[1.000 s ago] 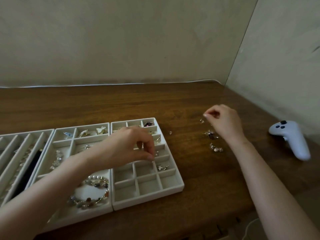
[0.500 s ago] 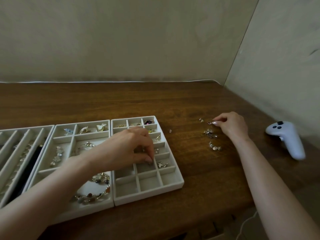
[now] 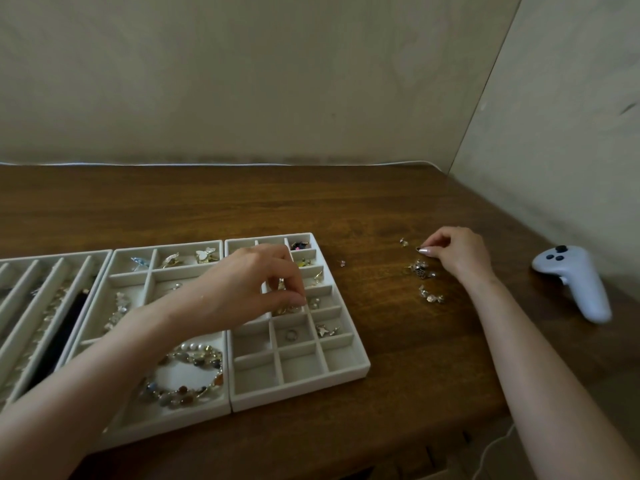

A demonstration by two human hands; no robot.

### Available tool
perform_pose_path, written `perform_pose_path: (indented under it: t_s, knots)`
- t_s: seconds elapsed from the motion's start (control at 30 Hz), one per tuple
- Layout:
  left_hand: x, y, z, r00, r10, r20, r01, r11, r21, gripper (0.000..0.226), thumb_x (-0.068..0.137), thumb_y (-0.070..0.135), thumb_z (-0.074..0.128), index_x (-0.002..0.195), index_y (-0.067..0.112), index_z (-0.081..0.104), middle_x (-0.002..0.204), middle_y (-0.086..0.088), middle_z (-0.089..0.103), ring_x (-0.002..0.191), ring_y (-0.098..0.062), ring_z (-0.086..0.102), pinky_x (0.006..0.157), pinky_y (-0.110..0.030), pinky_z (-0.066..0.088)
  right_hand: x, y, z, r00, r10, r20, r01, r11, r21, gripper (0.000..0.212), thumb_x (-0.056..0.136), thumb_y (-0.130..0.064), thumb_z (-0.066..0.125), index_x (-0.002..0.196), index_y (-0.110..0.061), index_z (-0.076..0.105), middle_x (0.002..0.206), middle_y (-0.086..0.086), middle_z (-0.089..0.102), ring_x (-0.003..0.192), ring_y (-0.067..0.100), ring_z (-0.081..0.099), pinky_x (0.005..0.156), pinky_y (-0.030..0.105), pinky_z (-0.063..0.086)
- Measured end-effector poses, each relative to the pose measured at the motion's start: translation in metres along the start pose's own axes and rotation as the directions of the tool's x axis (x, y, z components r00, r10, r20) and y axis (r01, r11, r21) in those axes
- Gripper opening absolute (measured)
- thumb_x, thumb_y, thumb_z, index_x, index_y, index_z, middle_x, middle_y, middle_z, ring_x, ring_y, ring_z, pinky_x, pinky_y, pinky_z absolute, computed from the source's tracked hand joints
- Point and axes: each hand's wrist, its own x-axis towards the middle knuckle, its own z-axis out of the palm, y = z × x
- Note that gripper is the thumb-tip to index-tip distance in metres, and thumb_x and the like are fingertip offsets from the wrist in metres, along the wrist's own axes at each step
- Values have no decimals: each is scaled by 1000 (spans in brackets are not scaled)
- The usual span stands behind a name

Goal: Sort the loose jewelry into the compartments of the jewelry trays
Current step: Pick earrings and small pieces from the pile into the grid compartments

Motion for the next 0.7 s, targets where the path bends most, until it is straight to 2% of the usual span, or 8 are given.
perform_pose_path:
  t_s: [0.1, 0.27, 0.33, 0.5, 0.57, 0.63, 0.7]
  knots:
    - [0, -1, 2, 1000, -6, -27, 7, 1000, 9, 4, 82, 36, 60, 78, 36, 62, 87, 18, 54, 81, 3, 54, 67, -11, 44, 1, 1, 0, 1000, -3, 20, 3, 1000, -1, 5, 84, -20, 68, 88, -23, 65, 105, 1, 63, 100, 17, 55, 74, 30, 39]
    - [0, -3, 3, 998, -11, -69, 11, 1000, 8, 7, 82, 35, 60, 82, 29, 65, 86, 16, 55, 82, 1, 55, 66, -10, 43, -1, 0, 1, 999, -39, 14, 38, 998, 54, 8, 81, -25, 71, 87, -24, 66, 83, -5, 62, 79, 10, 55, 64, 26, 38]
    - [1, -4, 4, 996, -9, -85, 10, 1000, 14, 8, 82, 34, 61, 82, 29, 66, 87, 17, 55, 81, 0, 55, 66, -11, 43, -1, -2, 2, 998, -59, 7, 59, 997, 49, 8, 80, -25, 73, 83, -25, 65, 81, -6, 62, 76, 8, 54, 60, 25, 37]
    - [1, -5, 5, 994, -1, -110, 3, 1000, 18, 5, 83, 34, 60, 82, 32, 64, 87, 19, 54, 81, 4, 54, 65, -9, 42, -2, -4, 3, 998, -44, 36, 42, 998, 53, 6, 82, -20, 70, 82, -22, 65, 92, -4, 63, 87, 11, 53, 74, 28, 38]
    - [1, -5, 6, 992, -5, -124, 7, 1000, 19, 5, 83, 34, 60, 83, 32, 64, 88, 18, 55, 82, 1, 54, 65, -11, 44, -7, -10, -1, 995, -77, 65, 63, 977, 205, 5, 80, -20, 72, 81, -18, 67, 89, -6, 64, 88, 11, 56, 78, 30, 40]
    - [1, -3, 7, 987, -2, -159, 4, 1000, 9, 6, 82, 33, 59, 86, 30, 63, 87, 18, 55, 83, 0, 53, 66, -11, 44, -20, -23, -6, 979, -175, 105, 114, 895, 431, 5, 80, -20, 71, 81, -17, 68, 85, -5, 65, 85, 9, 58, 78, 27, 42]
    - [2, 0, 10, 976, -21, -217, 16, 1000, -27, 8, 82, 33, 59, 86, 27, 61, 84, 18, 56, 82, 0, 53, 66, -9, 43, -36, -43, -9, 939, -315, 135, 186, 799, 572, 4, 80, -19, 70, 80, -17, 67, 82, -4, 65, 79, 8, 59, 74, 22, 43]
